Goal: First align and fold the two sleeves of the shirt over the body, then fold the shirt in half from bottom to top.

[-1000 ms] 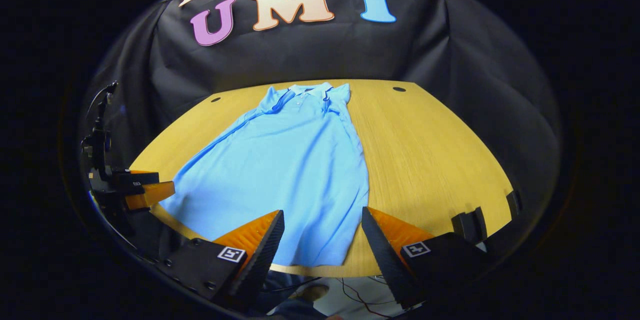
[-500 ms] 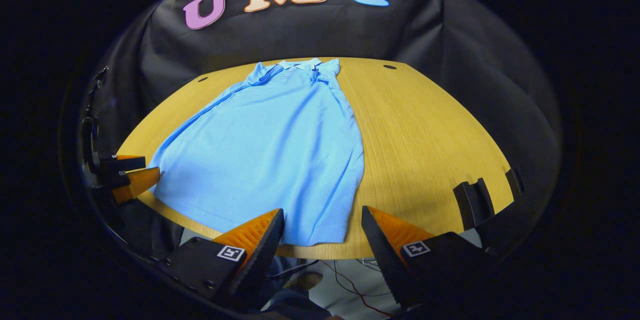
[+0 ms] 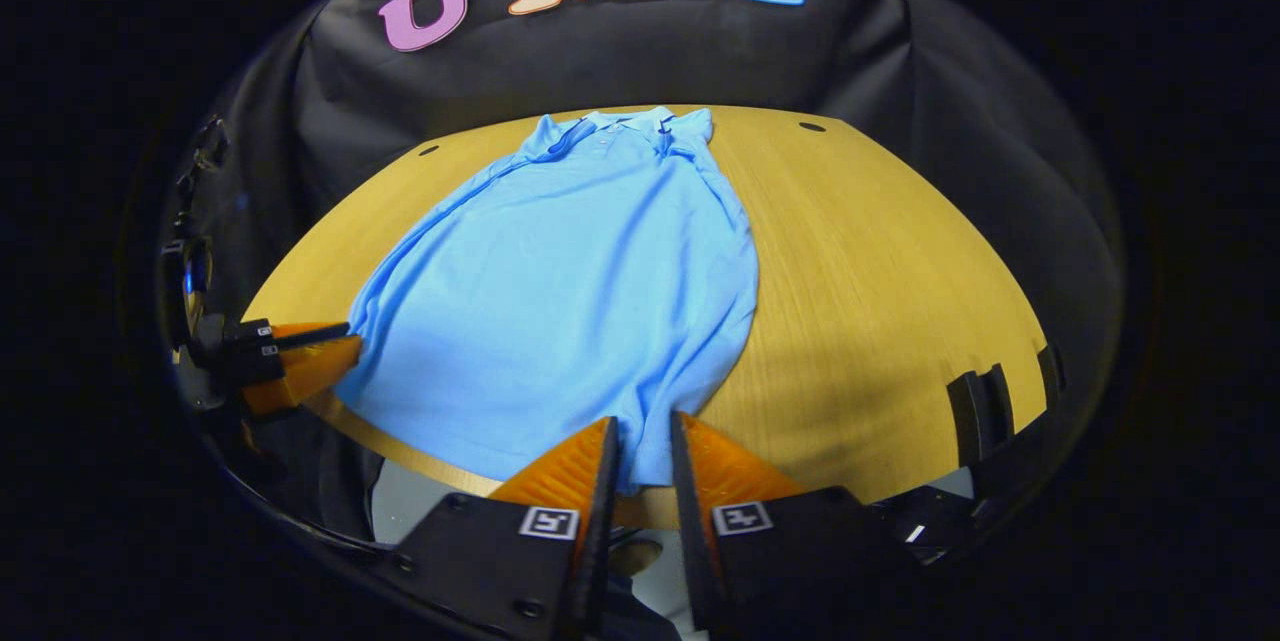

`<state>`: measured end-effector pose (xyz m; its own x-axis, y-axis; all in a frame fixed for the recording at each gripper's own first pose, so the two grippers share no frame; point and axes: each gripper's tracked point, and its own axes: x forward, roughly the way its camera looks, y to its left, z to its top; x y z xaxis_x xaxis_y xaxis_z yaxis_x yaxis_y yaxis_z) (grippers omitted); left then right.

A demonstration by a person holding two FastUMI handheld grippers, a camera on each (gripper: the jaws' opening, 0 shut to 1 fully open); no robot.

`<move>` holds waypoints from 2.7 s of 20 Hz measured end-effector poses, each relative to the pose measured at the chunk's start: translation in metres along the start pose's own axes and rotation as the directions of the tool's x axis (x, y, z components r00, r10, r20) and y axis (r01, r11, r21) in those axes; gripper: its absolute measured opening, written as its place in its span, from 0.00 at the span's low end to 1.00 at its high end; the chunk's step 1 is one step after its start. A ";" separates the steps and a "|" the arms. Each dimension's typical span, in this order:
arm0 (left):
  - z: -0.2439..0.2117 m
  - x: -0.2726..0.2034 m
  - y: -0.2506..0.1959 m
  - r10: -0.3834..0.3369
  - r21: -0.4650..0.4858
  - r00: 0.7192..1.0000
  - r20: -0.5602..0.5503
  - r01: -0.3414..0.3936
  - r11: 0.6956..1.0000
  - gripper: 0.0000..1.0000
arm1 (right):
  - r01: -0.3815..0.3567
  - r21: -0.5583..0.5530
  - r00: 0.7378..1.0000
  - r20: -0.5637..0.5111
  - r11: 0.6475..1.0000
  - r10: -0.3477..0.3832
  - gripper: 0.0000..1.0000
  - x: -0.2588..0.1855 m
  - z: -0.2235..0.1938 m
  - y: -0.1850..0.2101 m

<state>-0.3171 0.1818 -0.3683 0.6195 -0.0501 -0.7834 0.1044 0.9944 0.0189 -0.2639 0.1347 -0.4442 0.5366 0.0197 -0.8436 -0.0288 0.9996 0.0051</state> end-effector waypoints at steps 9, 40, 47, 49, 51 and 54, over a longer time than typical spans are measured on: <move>0.012 0.001 0.001 -0.016 -0.149 0.999 -0.035 0.011 0.989 0.00 | -0.063 0.047 0.998 -0.001 0.997 0.063 0.06 0.004 0.021 0.009; 0.277 0.137 0.070 -0.028 -0.199 0.974 0.225 0.074 0.977 0.00 | -0.123 0.176 0.948 0.312 0.977 0.063 0.06 0.121 0.328 -0.009; 0.341 0.203 0.099 -0.047 -0.161 0.966 0.255 0.091 0.983 0.00 | -0.090 0.211 0.934 0.357 0.973 0.009 0.06 0.183 0.397 -0.027; 0.352 0.225 0.107 -0.055 -0.156 0.968 0.247 0.095 0.983 0.00 | -0.063 0.211 0.933 0.359 0.975 -0.017 0.06 0.203 0.411 -0.038; 0.355 0.251 0.117 -0.049 -0.153 0.973 0.225 0.085 0.985 0.00 | -0.030 0.211 0.940 0.338 0.977 -0.044 0.06 0.224 0.415 -0.049; 0.358 0.277 0.130 -0.031 -0.142 0.977 0.210 0.062 0.988 0.00 | 0.016 0.199 0.948 0.308 0.980 -0.078 0.05 0.246 0.412 -0.060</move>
<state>0.1464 0.2634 -0.3607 0.7653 -0.0992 -0.6360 0.0307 0.9926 -0.1178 0.2178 0.0887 -0.4311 0.7708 -0.0528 -0.6349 0.1485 0.9840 0.0983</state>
